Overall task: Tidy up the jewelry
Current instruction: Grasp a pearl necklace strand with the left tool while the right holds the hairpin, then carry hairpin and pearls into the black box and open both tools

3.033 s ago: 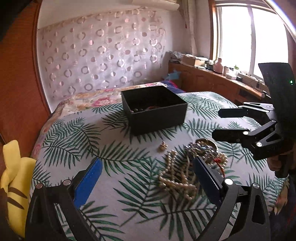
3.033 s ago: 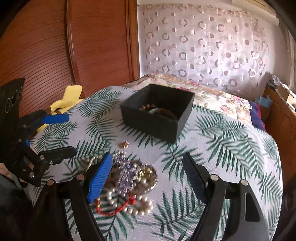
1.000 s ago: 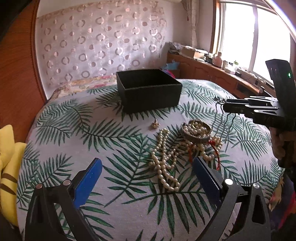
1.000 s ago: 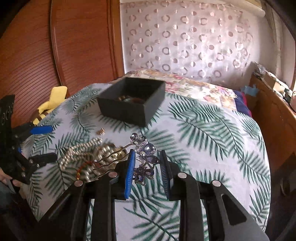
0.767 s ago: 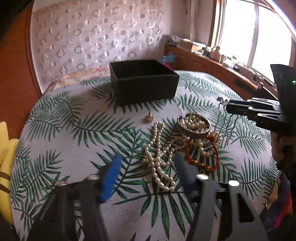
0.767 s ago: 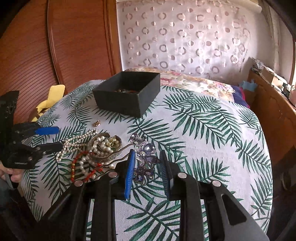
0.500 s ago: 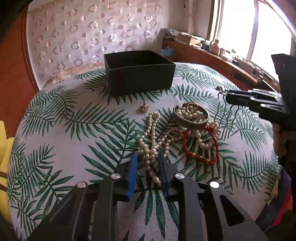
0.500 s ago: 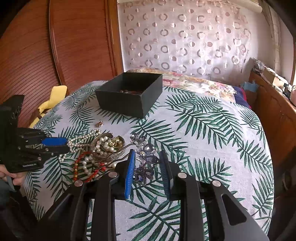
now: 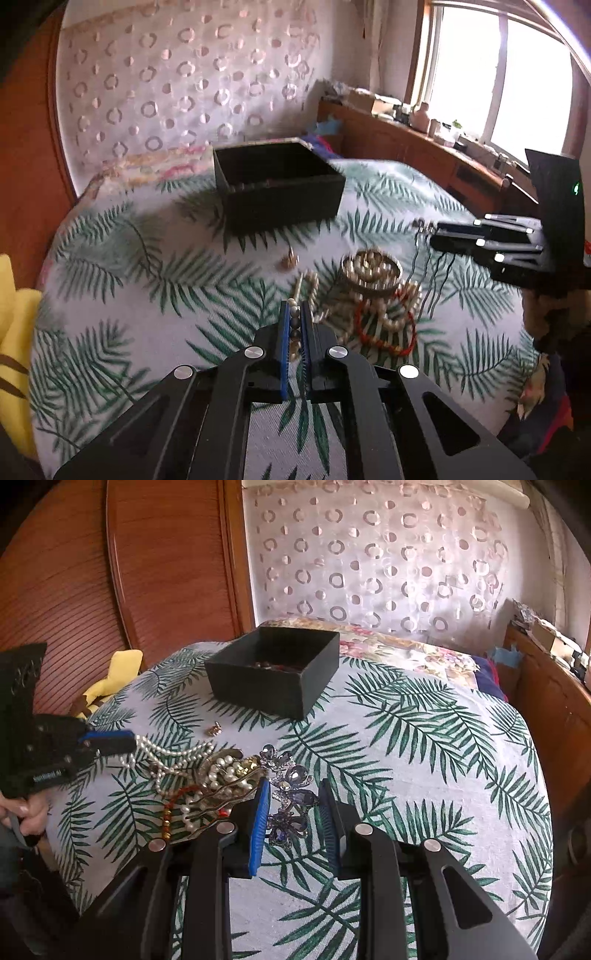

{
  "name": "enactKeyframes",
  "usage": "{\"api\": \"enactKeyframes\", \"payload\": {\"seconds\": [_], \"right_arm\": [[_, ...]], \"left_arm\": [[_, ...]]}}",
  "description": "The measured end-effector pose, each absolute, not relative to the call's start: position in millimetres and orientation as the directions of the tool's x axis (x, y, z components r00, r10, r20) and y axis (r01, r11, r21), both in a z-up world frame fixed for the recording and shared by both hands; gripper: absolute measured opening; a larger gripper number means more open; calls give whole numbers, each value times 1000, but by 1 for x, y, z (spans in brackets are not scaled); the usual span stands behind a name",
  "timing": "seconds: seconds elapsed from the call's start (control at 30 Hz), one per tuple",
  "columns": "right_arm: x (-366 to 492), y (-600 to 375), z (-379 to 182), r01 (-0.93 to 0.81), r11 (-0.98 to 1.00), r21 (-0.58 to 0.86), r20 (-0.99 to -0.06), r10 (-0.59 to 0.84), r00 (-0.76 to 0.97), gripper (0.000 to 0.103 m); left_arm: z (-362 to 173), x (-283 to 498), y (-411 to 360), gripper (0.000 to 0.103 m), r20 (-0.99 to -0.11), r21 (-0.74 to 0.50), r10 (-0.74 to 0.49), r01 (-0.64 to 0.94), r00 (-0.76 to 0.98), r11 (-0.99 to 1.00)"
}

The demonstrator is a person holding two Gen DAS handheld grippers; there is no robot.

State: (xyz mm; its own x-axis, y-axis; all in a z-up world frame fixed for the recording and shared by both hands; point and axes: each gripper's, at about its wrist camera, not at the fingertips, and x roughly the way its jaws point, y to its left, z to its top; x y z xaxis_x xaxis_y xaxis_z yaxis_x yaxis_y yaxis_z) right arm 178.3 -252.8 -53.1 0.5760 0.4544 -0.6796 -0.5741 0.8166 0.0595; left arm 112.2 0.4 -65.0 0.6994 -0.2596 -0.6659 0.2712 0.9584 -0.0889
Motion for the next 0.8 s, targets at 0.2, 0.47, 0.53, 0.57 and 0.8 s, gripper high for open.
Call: {"api": "enactKeyframes", "payload": {"seconds": [0.2,0.47,0.53,0.57,0.8], "right_arm": [[178,-247,-41,-587,807,54,-661,470,585,29],[181,-241,-24,-599,800,46,-636,486,600,29],[182,-239,-20,-601,798,44,-630,489,603,29],[183,-238,-18,-603,797,43,-628,491,604,29],[191,-230,-2,-612,790,32,-605,502,617,29]], "left_arm": [[-35,116,3,5,-622,-78,-260,271,739,959],[1,120,7,5,-568,-60,-254,268,783,962],[10,122,6,5,-557,-52,-251,268,792,962],[15,124,6,5,-552,-46,-248,268,796,962],[48,134,0,5,-508,-18,-247,277,825,961]]}}
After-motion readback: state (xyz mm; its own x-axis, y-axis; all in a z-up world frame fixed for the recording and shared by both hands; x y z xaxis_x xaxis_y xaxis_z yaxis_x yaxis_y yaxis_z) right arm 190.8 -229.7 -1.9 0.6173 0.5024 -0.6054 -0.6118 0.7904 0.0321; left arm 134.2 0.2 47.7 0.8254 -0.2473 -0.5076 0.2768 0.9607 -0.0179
